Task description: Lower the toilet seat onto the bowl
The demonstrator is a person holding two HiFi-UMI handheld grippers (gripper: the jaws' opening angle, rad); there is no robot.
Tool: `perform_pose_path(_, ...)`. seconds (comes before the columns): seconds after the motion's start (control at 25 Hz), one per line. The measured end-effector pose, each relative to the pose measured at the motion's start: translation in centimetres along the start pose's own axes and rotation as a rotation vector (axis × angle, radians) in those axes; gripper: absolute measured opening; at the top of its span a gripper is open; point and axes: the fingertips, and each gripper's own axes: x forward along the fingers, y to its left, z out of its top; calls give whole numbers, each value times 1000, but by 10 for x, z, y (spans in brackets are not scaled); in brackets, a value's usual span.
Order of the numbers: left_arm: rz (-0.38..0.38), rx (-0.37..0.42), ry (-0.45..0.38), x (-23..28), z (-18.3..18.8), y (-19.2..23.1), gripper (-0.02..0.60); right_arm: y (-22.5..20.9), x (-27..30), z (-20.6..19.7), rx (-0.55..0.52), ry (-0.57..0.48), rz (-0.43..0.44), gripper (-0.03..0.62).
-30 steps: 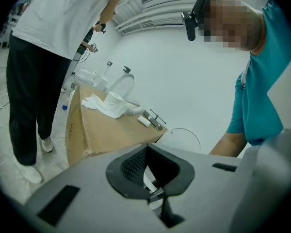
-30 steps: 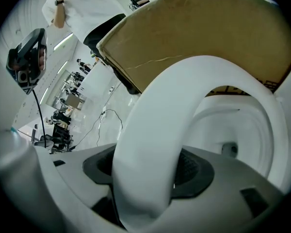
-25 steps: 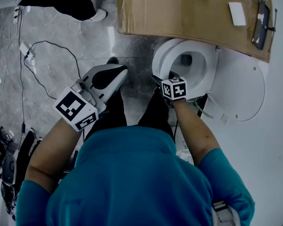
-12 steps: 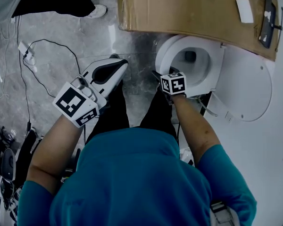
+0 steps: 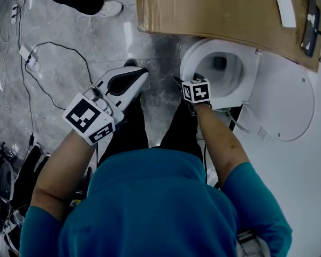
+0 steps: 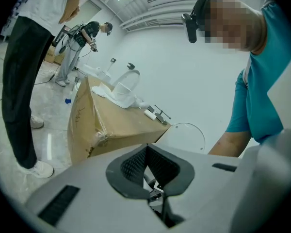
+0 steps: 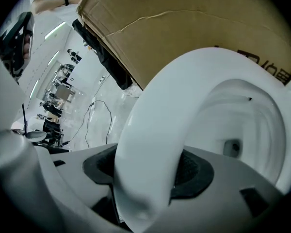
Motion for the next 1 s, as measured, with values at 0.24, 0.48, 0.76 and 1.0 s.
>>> perform_pose_path(0.24, 10, -13, -9, -7, -2, 7, -6, -6, 10, -2, 5, 11, -71, 291)
perform_pose_path(0.48, 21, -25, -3, -11, -11, 13, -6, -14, 20, -4, 10, 36, -118, 290)
perform_pose_path(0.76, 16, -37, 1, -10, -19, 14, -6, -20, 27, -6, 0, 60, -175, 291)
perform_pose_path(1.0, 18, -41, -3, -13, -19, 17, -6, -23, 27, -6, -2, 94, -245, 295)
